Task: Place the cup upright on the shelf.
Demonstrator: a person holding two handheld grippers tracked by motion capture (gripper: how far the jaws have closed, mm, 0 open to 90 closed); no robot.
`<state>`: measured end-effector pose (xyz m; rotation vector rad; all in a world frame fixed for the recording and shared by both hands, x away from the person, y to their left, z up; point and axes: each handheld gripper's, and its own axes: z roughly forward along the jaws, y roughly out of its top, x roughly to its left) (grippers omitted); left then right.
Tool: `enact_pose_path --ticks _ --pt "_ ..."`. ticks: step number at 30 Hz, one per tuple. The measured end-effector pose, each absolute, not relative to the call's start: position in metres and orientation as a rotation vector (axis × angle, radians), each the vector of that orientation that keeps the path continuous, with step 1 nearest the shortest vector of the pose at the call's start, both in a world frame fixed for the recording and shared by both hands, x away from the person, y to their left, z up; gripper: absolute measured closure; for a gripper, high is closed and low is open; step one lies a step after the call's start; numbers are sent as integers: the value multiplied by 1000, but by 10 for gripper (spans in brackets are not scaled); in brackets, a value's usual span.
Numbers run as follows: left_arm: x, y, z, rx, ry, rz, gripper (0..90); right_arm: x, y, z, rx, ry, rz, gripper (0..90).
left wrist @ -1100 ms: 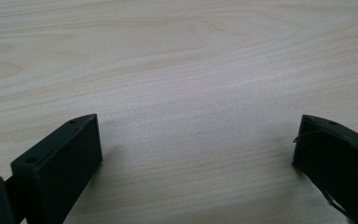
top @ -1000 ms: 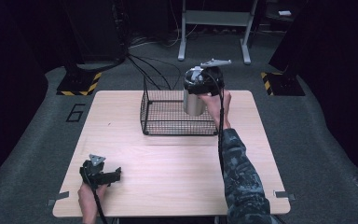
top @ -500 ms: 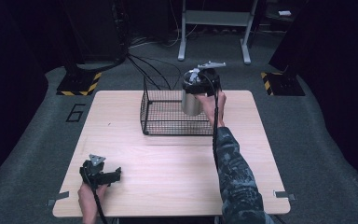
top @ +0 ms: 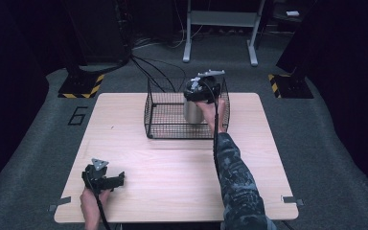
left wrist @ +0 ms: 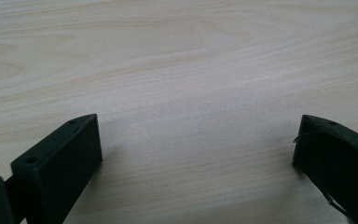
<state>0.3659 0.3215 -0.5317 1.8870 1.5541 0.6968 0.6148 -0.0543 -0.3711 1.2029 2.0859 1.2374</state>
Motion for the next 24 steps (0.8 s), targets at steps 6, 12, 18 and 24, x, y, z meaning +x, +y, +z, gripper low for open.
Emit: enact_pose_path --ticks 6,12,18,24 --pt "366 321 -532 1869 1559 700 8 617 -50 -381 1231 2096 1226 32" --pt "366 321 -532 1874 1557 702 8 618 -47 -389 1235 2110 1214 32" --pt "366 321 -532 1874 1556 704 8 619 -46 -397 1259 2114 1213 32" --pt "366 321 -532 1874 1557 701 8 621 -44 -402 1261 2118 1207 32"
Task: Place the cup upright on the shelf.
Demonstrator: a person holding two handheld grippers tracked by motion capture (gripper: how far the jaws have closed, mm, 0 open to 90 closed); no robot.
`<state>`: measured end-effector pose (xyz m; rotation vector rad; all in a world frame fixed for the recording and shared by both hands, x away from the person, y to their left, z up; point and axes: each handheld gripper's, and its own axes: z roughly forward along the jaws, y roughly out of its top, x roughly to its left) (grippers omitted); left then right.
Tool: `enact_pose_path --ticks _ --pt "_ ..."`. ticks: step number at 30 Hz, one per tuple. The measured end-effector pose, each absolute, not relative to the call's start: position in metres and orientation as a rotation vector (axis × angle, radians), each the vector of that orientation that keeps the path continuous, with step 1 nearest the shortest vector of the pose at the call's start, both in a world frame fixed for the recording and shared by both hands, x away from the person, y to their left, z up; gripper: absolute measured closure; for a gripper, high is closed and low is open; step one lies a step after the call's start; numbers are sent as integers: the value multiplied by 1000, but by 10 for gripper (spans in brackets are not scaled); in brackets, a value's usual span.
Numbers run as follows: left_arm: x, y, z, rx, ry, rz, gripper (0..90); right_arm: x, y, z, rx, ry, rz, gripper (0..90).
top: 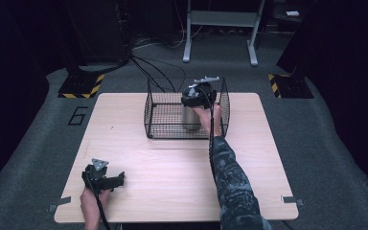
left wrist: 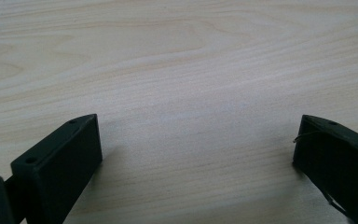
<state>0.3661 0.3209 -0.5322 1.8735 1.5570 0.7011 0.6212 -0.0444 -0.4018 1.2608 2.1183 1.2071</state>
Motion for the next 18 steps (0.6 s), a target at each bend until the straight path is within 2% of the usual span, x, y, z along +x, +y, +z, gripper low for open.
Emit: enact_pose_path --ticks 18 --pt "366 321 -532 1877 1554 709 8 610 -44 -407 1169 2139 1185 31"
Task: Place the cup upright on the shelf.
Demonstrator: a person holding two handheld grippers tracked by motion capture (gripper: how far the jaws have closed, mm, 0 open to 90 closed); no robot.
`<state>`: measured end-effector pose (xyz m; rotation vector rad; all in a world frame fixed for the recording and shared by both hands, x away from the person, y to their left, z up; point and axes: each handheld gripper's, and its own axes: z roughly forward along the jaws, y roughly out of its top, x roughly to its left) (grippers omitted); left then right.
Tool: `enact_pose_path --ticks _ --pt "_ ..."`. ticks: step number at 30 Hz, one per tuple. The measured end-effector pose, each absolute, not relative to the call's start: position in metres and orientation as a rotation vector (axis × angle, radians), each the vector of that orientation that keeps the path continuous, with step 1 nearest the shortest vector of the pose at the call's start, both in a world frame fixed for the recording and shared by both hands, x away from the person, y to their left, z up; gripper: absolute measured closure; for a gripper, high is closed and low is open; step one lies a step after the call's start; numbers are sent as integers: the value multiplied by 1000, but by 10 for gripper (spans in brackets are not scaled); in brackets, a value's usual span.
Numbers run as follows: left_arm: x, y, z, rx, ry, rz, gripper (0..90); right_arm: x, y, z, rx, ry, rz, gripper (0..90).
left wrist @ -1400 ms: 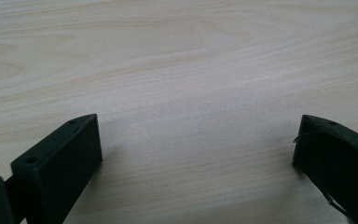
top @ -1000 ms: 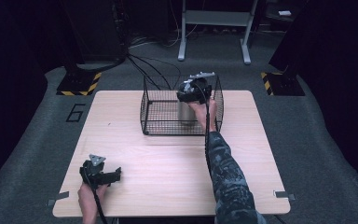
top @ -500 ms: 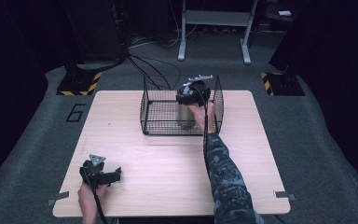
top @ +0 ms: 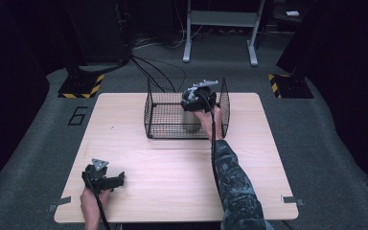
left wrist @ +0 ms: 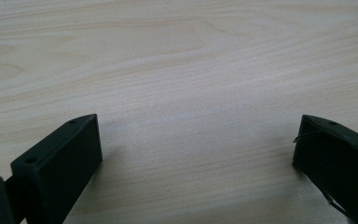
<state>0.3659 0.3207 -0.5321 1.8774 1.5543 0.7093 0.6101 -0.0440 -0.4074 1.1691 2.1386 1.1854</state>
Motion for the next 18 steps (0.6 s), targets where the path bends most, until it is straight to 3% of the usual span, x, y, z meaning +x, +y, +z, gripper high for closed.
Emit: enact_pose_path --ticks 18 --pt "366 322 -532 1889 1556 694 7 614 -48 -401 1240 2157 1188 0"
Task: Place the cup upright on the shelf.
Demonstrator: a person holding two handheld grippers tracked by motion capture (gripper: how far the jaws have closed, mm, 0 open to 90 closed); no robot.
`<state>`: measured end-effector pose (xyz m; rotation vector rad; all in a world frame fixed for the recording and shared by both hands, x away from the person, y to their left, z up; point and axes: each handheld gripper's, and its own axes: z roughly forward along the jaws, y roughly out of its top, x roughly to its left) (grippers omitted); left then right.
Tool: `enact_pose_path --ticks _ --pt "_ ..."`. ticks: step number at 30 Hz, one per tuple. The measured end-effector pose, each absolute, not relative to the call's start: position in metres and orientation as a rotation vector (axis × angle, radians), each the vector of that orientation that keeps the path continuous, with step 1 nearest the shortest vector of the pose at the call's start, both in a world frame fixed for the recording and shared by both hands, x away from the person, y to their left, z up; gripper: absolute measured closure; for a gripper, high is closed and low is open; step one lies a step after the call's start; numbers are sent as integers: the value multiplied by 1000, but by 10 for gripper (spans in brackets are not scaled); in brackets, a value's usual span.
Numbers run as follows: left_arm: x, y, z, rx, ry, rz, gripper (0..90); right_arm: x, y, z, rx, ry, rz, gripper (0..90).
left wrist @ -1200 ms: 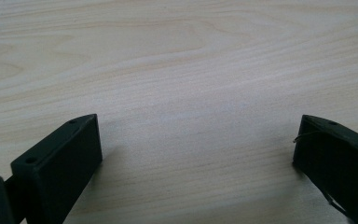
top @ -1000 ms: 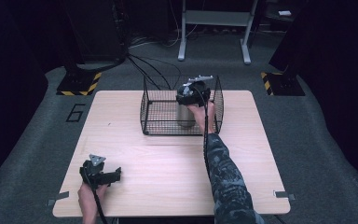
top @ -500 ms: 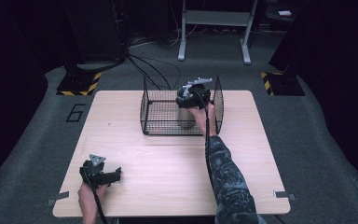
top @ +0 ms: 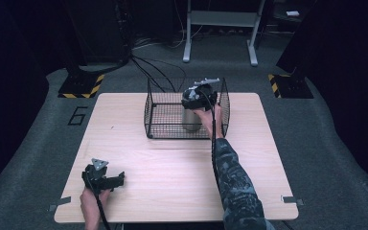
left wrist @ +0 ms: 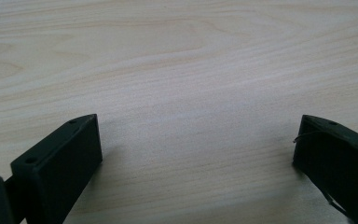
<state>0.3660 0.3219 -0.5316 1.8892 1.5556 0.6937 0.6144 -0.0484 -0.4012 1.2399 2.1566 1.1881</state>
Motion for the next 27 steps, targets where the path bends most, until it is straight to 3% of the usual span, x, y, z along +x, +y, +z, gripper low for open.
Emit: enact_pose_path --ticks 14,27 --pt "366 323 -531 1894 1557 682 8 591 -64 -383 1226 2172 1203 0" --pt "366 322 -532 1877 1562 684 7 527 -83 -354 1093 2180 1243 0"
